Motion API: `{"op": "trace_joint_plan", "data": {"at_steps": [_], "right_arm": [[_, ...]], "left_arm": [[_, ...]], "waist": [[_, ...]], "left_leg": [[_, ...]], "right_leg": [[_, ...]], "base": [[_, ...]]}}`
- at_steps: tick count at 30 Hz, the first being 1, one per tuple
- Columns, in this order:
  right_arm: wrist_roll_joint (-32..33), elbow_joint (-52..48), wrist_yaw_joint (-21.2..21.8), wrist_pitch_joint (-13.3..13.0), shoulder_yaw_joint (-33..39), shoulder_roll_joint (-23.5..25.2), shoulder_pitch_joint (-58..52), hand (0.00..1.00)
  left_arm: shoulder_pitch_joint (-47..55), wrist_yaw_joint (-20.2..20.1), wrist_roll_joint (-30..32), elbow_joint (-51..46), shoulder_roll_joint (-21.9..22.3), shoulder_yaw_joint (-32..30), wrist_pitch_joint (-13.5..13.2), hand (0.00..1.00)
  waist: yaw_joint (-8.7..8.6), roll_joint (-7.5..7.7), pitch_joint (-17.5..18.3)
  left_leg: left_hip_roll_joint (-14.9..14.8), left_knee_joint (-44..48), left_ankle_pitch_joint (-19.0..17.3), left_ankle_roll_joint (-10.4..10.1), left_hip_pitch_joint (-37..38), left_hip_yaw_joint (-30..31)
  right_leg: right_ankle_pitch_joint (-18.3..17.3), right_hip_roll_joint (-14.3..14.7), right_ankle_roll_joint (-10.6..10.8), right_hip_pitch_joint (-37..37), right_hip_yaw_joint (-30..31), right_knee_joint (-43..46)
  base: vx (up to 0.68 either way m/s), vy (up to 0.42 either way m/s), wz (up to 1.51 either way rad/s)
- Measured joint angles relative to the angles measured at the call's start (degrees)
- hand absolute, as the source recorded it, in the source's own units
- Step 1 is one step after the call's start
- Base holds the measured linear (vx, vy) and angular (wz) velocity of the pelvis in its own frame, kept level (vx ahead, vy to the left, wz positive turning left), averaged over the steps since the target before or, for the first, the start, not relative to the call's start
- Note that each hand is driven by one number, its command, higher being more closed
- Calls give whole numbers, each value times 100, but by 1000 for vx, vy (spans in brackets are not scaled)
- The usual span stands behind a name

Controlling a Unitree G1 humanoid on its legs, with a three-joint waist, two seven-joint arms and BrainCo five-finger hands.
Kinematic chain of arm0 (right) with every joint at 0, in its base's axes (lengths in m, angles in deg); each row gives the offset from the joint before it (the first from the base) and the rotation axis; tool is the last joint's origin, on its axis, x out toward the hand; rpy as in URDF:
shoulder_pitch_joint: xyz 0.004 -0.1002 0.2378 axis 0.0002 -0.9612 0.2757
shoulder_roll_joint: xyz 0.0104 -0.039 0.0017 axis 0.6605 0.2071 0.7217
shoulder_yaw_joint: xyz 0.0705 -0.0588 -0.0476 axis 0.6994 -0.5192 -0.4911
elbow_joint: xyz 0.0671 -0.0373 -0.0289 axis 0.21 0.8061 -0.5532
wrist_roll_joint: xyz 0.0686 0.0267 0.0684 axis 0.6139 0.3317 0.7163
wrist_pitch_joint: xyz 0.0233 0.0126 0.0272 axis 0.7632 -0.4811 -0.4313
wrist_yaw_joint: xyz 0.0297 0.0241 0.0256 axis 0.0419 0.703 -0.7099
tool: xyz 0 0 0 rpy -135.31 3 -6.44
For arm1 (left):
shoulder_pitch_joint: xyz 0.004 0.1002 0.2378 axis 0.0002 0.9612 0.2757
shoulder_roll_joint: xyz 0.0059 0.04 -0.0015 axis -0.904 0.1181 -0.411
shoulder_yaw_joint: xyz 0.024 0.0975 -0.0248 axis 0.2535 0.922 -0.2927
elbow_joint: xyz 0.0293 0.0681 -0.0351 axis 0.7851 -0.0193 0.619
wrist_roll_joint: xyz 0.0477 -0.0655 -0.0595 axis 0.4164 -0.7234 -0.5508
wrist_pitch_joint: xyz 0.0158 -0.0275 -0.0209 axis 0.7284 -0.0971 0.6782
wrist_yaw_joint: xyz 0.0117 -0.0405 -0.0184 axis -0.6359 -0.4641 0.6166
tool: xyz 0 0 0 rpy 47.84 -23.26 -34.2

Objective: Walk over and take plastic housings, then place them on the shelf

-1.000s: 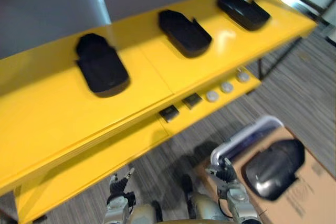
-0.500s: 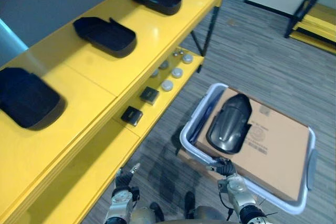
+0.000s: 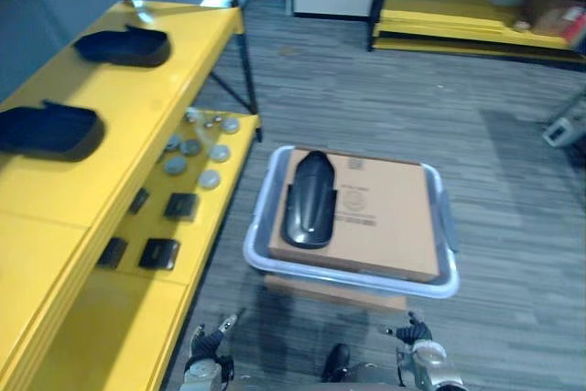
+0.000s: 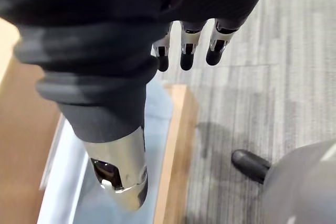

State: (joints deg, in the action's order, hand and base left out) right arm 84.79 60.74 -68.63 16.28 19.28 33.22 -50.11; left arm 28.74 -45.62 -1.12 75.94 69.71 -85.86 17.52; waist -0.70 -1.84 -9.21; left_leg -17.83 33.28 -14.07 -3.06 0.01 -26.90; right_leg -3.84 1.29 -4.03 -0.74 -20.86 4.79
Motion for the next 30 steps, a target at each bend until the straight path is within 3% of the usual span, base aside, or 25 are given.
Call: {"op": "trace_joint_plan", "data": {"at_steps": [2, 5, 6, 7, 9, 12, 17, 27, 28, 29, 30], "right_arm": [[143, -2, -40, -8, 242, -11, -24, 0], [304, -4, -136, -19, 542, -1, -68, 0], [321, -4, -159, -20, 570, -1, -86, 0], [424, -14, -161, -21, 608, -32, -142, 0], [490, -48, -161, -27, 706, 69, -179, 0], [633, -47, -158, -28, 893, 163, -185, 0], [683, -72, -158, -84, 1105, 150, -62, 0], [754, -71, -178, -139, 1482, 166, -34, 0], [795, -72, -197, -140, 1490, 166, -35, 0], [856, -88, -226, -140, 1509, 201, 28, 0], [857, -105, -256, -138, 1543, 236, 28, 0]], "left_arm": [[-1, -1, -15, -3, 32, 3, -4, 0], [27, 6, -74, -2, 30, 8, -1, 0], [36, 5, -80, 0, 30, 10, -1, 0], [47, 5, -91, 1, 21, 7, -2, 0], [30, 4, -125, 2, -48, 6, -1, 0], [-27, 2, -131, 0, -135, 6, -3, 0], [-15, 2, -130, 0, -251, 5, -2, 0], [157, 7, -128, -2, -335, 4, 0, 0], [181, 7, -128, -1, -343, 2, 1, 0], [172, 6, -129, 0, -372, -5, -1, 0], [188, 6, -129, 4, -365, -7, -4, 0]], "waist": [[2, 52, -98], [4, -65, -139], [5, -114, -131], [13, -173, -92], [-19, -155, -54], [-20, 10, 16], [-17, 72, 53], [-13, 284, 183], [-10, 335, 209], [-4, 494, 137], [1, 588, 127]], "left_leg": [[401, -153, -108, -175, -308, 835], [720, -1125, 4, -283, -481, 1454], [719, -1285, 92, -284, -503, 1484], [766, -1433, 431, -72, -514, 1541], [977, -1765, 459, -31, -350, 1546], [1292, -2256, 656, 139, -179, 1551], [1578, -2665, 737, 216, 104, 1646], [1627, -2684, 741, 209, 386, 1836], [1633, -2503, 741, 209, 343, 1836], [1722, -1907, 700, 186, 48, 1832], [1823, -1952, 535, 139, 13, 1855]], "right_leg": [[0, -40, 3, 61, 208, -1], [-1, -33, 129, 149, 400, 7], [-25, -13, 165, 164, 413, 17], [-67, -7, 227, 184, 455, 38], [-134, -179, 362, 245, 441, 55], [-171, -442, 462, 244, 343, 92], [-137, -628, 585, 551, 189, -223], [-125, -662, 593, 960, 65, -290], [-111, -697, 579, 989, 68, -271], [-81, -857, 575, 1100, 72, -254], [-81, -937, 575, 1157, 134, -254]], "base": [[43, 15, -63], [54, 64, -49], [95, 162, -30], [158, 186, -6], [175, 186, 11], [230, 195, 28], [193, 98, 16], [139, 12, 13], [88, 3, 8], [79, 21, 9], [58, 50, 13]]}}
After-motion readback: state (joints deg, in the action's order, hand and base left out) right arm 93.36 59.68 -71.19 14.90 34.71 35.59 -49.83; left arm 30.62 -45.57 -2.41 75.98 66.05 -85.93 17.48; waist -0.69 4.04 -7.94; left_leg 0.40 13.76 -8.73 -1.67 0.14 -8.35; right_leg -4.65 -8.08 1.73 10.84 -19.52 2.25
